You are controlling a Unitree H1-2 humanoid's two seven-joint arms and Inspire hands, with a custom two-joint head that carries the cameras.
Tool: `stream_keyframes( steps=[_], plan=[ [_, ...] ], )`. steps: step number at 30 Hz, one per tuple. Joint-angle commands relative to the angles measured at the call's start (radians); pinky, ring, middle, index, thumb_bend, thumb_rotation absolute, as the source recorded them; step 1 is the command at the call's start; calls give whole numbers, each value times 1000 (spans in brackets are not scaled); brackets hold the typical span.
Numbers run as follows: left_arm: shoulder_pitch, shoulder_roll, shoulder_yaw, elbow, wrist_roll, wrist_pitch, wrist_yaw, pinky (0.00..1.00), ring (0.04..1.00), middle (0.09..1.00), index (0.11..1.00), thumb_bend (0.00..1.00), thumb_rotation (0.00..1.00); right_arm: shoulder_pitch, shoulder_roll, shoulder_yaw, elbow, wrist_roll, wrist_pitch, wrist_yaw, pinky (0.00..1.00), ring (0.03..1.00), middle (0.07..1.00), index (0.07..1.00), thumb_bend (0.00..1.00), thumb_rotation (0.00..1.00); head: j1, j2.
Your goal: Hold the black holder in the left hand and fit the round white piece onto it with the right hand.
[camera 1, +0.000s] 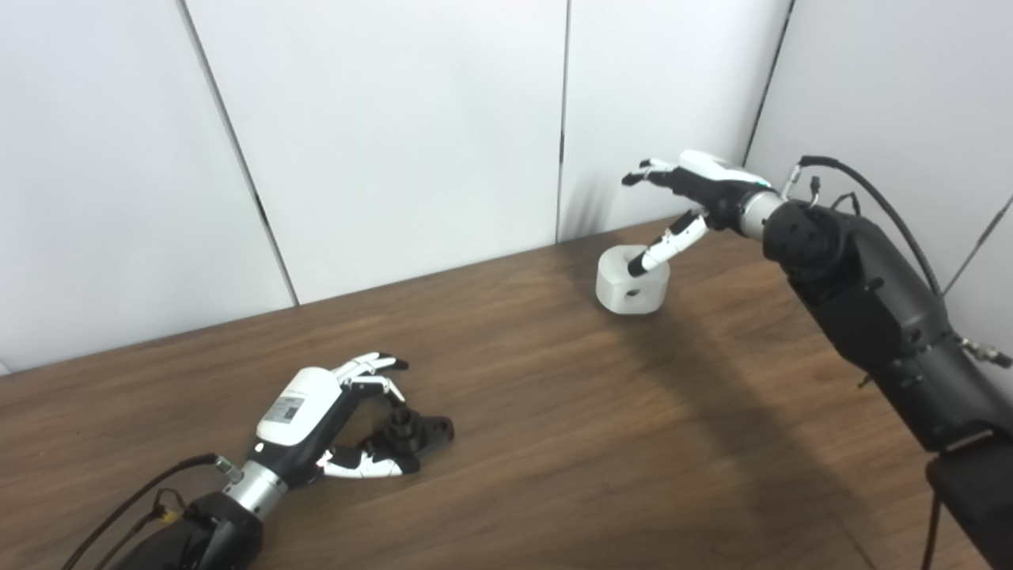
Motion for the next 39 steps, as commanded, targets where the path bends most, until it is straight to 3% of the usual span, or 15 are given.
stream_keyframes(
  steps=[1, 6, 12, 16, 27, 39],
  plan=[
    [85, 54, -57, 90, 50, 12, -100, 749, 886, 843, 490, 523, 71, -66, -33, -7, 4, -2, 1, -8, 930, 1000, 999, 894, 1000, 359, 1, 2],
    [85, 56, -58, 90, 52, 12, -106, 744, 889, 850, 490, 523, 72, -76, -30, 19, 17, -19, 7, -7, 989, 1000, 995, 894, 1000, 327, 6, 1],
    [86, 57, -60, 91, 55, 12, -95, 733, 883, 845, 490, 523, 73, -77, -19, 27, 24, -7, 30, 11, 901, 1000, 1000, 907, 1000, 318, 5, 1],
    [87, 58, -60, 90, 56, 12, -96, 734, 883, 843, 490, 523, 73, -78, -19, 52, 23, -25, 49, 14, 960, 1000, 997, 904, 1000, 329, 8, 4],
    [86, 62, -65, 88, 59, 12, -101, 754, 887, 844, 490, 523, 72, -88, -8, 95, 77, -61, 30, -15, 925, 979, 973, 880, 1000, 339, 10, 6],
    [88, 63, -74, 87, 57, 12, -89, 760, 888, 840, 490, 523, 71, -79, 21, 86, 119, -47, 17, -55, 866, 972, 973, 861, 977, 278, 12, 12]
  ],
)
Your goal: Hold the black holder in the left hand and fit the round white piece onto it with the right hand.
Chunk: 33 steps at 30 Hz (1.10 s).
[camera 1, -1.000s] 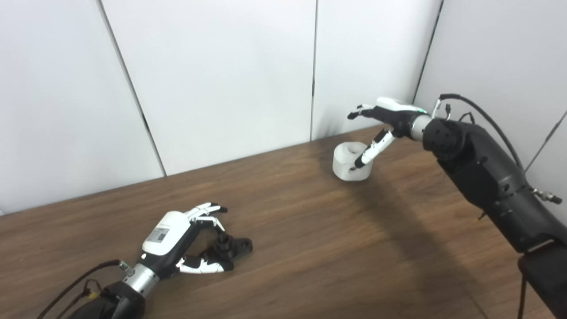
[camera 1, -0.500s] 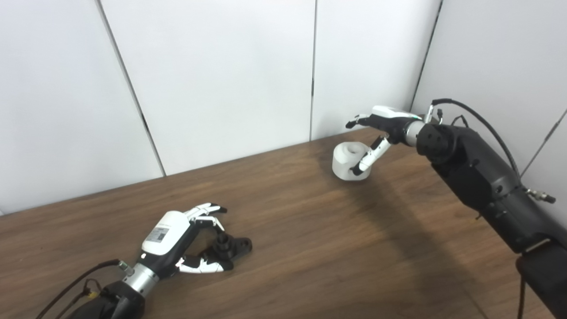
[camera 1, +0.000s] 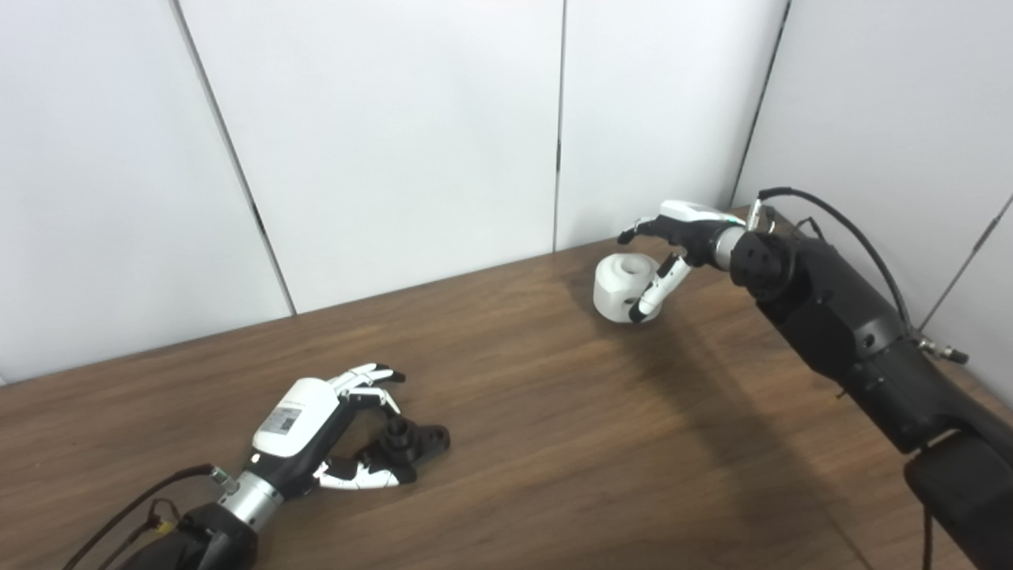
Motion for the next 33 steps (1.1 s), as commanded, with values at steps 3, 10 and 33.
stream_keyframes(
  steps=[3, 10, 33],
  plan=[
    [92, 56, -58, 84, 60, 12, -99, 755, 887, 840, 490, 523, 71, -44, -13, -20, -9, 8, -30, -45, 865, 978, 969, 855, 968, 271, 2, 2],
    [94, 57, -61, 82, 61, 12, -93, 752, 882, 834, 490, 523, 71, -43, -12, -19, 17, 17, -53, -80, 839, 961, 961, 837, 944, 247, 2, 3],
    [101, 64, -62, 66, 52, 12, -89, 742, 878, 832, 489, 523, 71, -31, -16, -15, 40, 21, -87, -111, 754, 903, 938, 805, 901, 203, 9, 17]
  ],
)
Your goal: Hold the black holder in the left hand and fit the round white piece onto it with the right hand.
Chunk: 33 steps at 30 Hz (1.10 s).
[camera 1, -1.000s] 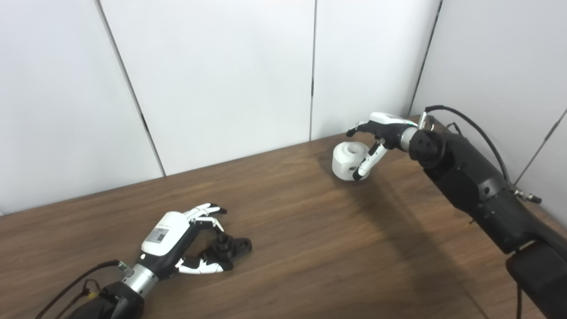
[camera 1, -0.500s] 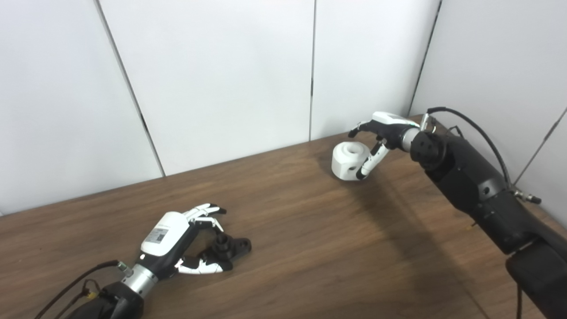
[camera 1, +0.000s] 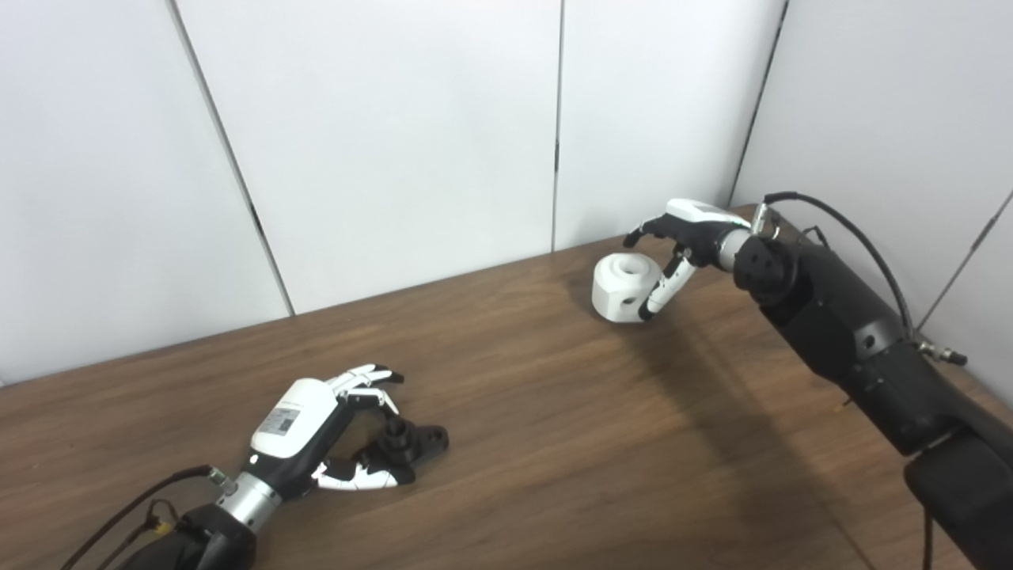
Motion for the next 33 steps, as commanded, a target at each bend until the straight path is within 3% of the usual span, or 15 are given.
stream_keyframes(
  steps=[1, 13, 24, 28, 33],
  plan=[
    [101, 60, -56, 67, 51, 12, -99, 739, 879, 832, 489, 523, 71, -36, -16, -15, -8, 5, -40, -30, 749, 898, 937, 803, 900, 202, -2, 0],
    [108, 62, -57, 53, 52, 12, -89, 719, 864, 826, 489, 523, 70, -22, 4, -24, -24, 43, -22, -21, 874, 956, 938, 784, 848, 188, 1, 9],
    [116, 62, -52, 43, 53, 12, -94, 713, 866, 824, 489, 523, 71, -18, 10, -17, -25, 27, -38, -34, 867, 935, 919, 763, 830, 185, 11, 17],
    [117, 65, -51, 40, 48, 12, -100, 719, 870, 827, 489, 523, 71, -20, 11, -14, -21, 26, -43, -36, 918, 933, 918, 755, 825, 172, 11, 17],
    [119, 65, -50, 40, 47, 12, -100, 720, 868, 825, 489, 523, 72, -14, 18, -25, -11, 30, -65, -76, 902, 915, 895, 712, 811, 144, 9, 20]
  ],
)
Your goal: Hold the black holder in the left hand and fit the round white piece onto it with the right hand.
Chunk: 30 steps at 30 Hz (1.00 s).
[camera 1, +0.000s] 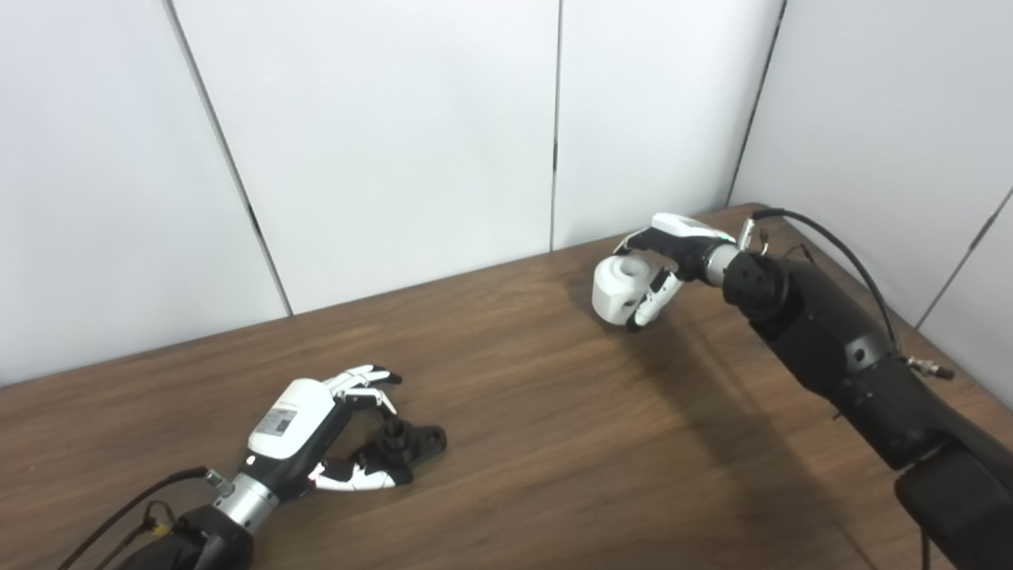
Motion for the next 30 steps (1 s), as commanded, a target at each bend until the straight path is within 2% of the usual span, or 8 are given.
stream_keyframes(
  steps=[1, 8, 10, 11, 14, 18, 30],
  plan=[
    [112, 57, -55, 55, 49, 12, -101, 718, 868, 825, 489, 523, 72, -37, -13, -24, -10, -5, -38, -50, 887, 910, 888, 699, 806, 135, -2, 1],
    [111, 59, -59, 58, 52, 12, -99, 721, 868, 825, 489, 522, 73, -27, -11, -31, 9, -26, -116, -173, 816, 845, 815, 619, 787, 107, -3, 2],
    [112, 60, -57, 55, 50, 12, -105, 722, 869, 826, 489, 523, 72, -24, -2, -48, 16, -15, -132, -205, 774, 820, 797, 596, 769, 96, -3, 3],
    [112, 61, -56, 54, 49, 12, -107, 725, 871, 827, 489, 523, 72, -21, 3, -57, 18, -9, -138, -222, 766, 808, 787, 519, 585, 124, -3, 5],
    [111, 63, -60, 54, 49, 12, -104, 722, 872, 827, 489, 523, 72, -13, 17, -80, 18, -8, -148, -259, 772, 805, 775, 495, 533, 132, -4, 6],
    [111, 65, -59, 53, 52, 12, -103, 713, 869, 827, 489, 523, 73, -3, 21, -85, 14, -38, -162, -318, 752, 778, 730, 485, 519, 130, -5, 9],
    [109, 63, -61, 57, 57, 12, -103, 716, 868, 824, 489, 523, 72, 11, 21, -105, 20, -28, -197, -346, 738, 762, 710, 484, 519, 129, -3, 15]
  ],
)
